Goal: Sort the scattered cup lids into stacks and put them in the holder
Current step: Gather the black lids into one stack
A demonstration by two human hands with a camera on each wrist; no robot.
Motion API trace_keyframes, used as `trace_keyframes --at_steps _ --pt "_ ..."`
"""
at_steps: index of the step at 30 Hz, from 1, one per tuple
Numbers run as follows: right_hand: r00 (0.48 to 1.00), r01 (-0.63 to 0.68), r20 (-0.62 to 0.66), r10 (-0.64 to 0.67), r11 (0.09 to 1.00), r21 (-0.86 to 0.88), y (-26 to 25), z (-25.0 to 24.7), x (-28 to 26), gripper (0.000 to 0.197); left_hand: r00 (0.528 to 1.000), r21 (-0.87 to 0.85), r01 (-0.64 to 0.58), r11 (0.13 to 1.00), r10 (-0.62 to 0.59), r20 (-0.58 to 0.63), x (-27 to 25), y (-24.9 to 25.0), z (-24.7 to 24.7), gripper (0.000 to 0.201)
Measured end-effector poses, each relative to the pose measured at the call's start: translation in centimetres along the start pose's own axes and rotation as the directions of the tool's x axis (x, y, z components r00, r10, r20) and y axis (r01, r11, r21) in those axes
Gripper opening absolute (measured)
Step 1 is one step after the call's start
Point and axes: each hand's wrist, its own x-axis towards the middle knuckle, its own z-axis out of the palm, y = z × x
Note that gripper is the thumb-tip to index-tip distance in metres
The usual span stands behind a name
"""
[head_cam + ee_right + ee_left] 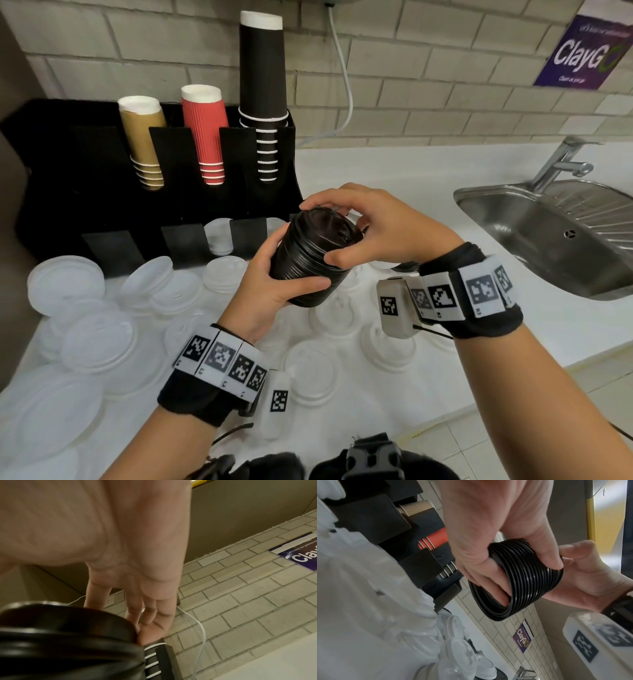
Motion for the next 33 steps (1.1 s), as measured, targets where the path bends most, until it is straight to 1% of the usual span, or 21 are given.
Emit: trace_keyframes --at_steps 3,6,11,16,18,19,21,22,23,24,25,26,27,28,29,30,31,33 --pt "1.0 0.013 -0.025 -0.013 1.0 -0.01 -0.1 0.0 -0.2 0.063 1.0 -0.02 0.0 1.0 0.0 -0.003 0.2 -0.2 0.1 0.091" --pt "0.998 0.041 -0.039 -0.042 0.999 -0.028 -0.2 0.0 -0.2 0.064 1.0 -0.043 -0.004 0.999 0.004 -0.005 0.4 -0.2 0.2 0.087" --pt "0.999 0.033 0.004 -0.033 0.998 -0.058 -0.2 -0.2 -0.2 0.063 1.0 -0.034 -0.017 0.999 0.018 0.008 0.4 0.0 0.2 0.093" --pt "0.997 0.07 0.019 -0.07 0.997 -0.035 -0.2 -0.1 0.0 0.064 0.999 -0.061 -0.042 0.997 0.043 0.005 0.3 -0.2 0.1 0.088" --pt "0.996 0.085 0.037 -0.085 0.996 0.005 0.0 -0.6 -0.2 0.065 0.999 -0.093 -0.04 0.995 0.041 0.004 0.4 -0.3 0.1 0.087" --pt "0.997 0.071 0.011 -0.072 0.996 0.046 0.4 -1.1 -0.4 0.065 0.999 -0.106 -0.043 0.993 0.043 -0.003 0.5 -0.3 0.1 0.087" --pt "0.99 0.002 -0.138 0.021 0.986 0.165 2.0 -2.7 -0.8 0.054 0.998 -0.123 -0.058 0.991 0.055 -0.031 0.7 -0.3 -0.1 0.085" --pt "0.969 -0.053 -0.223 0.104 0.973 0.224 3.4 -3.6 -1.0 0.046 0.997 -0.137 -0.068 0.988 0.062 -0.046 0.8 -0.3 -0.1 0.083" --pt "0.936 -0.139 -0.28 0.211 0.957 0.253 4.9 -4.5 -1.1 0.038 0.996 -0.151 -0.076 0.986 0.068 -0.057 0.8 -0.3 -0.2 0.084" --pt "0.895 -0.27 -0.295 0.334 0.933 0.238 6.7 -5.4 -1.3 0.033 0.995 -0.163 -0.082 0.983 0.072 -0.063 0.8 -0.3 -0.3 0.087" --pt "0.844 -0.431 -0.269 0.463 0.886 0.171 8.5 -6.3 -1.5 0.033 0.995 -0.172 -0.085 0.981 0.075 -0.064 0.9 -0.2 -0.5 0.091" --pt "0.781 -0.591 -0.217 0.585 0.806 0.047 10.4 -7.0 -1.8 0.037 0.995 -0.176 -0.088 0.981 0.077 -0.066 0.9 -0.3 -0.6 0.092" --pt "0.71 -0.703 -0.159 0.686 0.703 -0.103 12.2 -7.4 -2.1 0.043 0.994 -0.176 -0.091 0.98 0.079 -0.071 0.9 -0.3 -0.7 0.091" --pt "0.646 -0.755 -0.106 0.756 0.612 -0.237 13.8 -7.6 -2.4 0.052 0.994 -0.178 -0.092 0.98 0.08 -0.073 0.9 -0.4 -0.8 0.089" --pt "0.606 -0.762 -0.061 0.793 0.556 -0.332 14.9 -7.4 -2.7 0.061 0.994 -0.18 -0.092 0.979 0.079 -0.074 0.8 -0.4 -0.9 0.088" --pt "0.594 -0.748 -0.018 0.804 0.544 -0.38 15.8 -7.1 -2.9 0.071 0.994 -0.182 -0.091 0.979 0.078 -0.076 0.8 -0.4 -0.9 0.088" --pt "0.603 -0.729 0.018 0.797 0.561 -0.393 16.4 -6.6 -2.9 0.08 0.994 -0.181 -0.089 0.979 0.076 -0.078 0.8 -0.5 -0.9 0.09" --pt "0.65 -0.684 0.042 0.759 0.608 -0.402 16.9 -5.4 -2.5 0.091 0.994 -0.177 -0.086 0.98 0.073 -0.078 0.7 -0.4 -0.8 0.091"
